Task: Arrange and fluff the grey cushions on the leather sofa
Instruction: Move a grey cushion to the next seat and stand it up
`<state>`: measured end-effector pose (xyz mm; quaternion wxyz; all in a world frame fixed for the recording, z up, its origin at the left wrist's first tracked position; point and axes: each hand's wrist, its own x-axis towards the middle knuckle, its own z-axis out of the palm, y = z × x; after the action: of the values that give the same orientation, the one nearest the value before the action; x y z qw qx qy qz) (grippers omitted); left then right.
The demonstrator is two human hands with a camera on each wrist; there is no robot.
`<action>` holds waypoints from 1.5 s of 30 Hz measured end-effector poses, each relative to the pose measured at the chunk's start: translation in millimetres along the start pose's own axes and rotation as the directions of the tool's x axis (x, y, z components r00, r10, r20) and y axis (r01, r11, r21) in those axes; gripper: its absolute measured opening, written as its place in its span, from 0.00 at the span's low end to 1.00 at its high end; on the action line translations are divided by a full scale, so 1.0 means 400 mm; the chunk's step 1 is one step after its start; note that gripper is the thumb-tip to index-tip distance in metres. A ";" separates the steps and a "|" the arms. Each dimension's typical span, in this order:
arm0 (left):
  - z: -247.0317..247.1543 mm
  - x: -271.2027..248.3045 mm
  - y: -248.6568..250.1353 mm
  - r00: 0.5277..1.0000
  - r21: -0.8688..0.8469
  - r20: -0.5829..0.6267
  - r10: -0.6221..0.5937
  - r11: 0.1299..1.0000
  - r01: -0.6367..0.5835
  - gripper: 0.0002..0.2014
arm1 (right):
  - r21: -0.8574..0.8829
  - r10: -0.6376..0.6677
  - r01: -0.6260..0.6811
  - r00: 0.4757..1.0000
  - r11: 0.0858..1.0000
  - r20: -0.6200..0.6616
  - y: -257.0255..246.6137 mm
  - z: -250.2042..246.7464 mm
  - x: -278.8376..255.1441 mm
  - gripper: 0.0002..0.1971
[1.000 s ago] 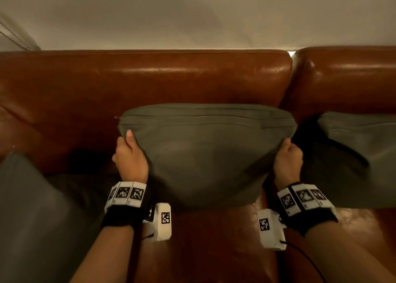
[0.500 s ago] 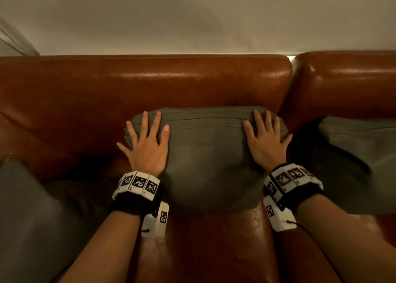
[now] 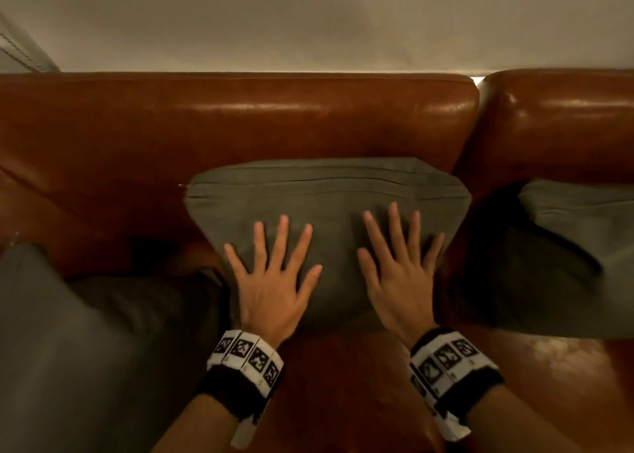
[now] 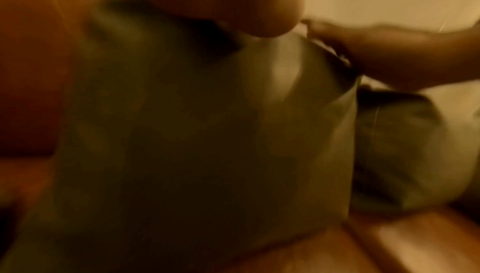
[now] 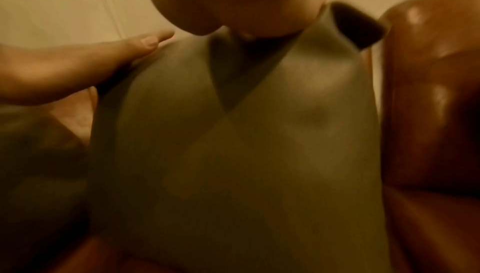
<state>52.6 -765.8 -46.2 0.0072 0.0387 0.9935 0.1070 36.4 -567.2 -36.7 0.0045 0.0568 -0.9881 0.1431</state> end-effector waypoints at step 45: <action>-0.141 0.212 -0.216 0.585 -0.663 0.153 -0.797 0.356 0.658 0.33 | 0.756 0.647 -0.531 0.738 0.384 0.190 0.219 -0.127 0.229 0.23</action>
<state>-39.7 -855.4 -10.0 -0.0304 -0.4233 0.7925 0.4380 -65.1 -479.3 -10.4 -0.0038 -0.3120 -0.7779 0.5455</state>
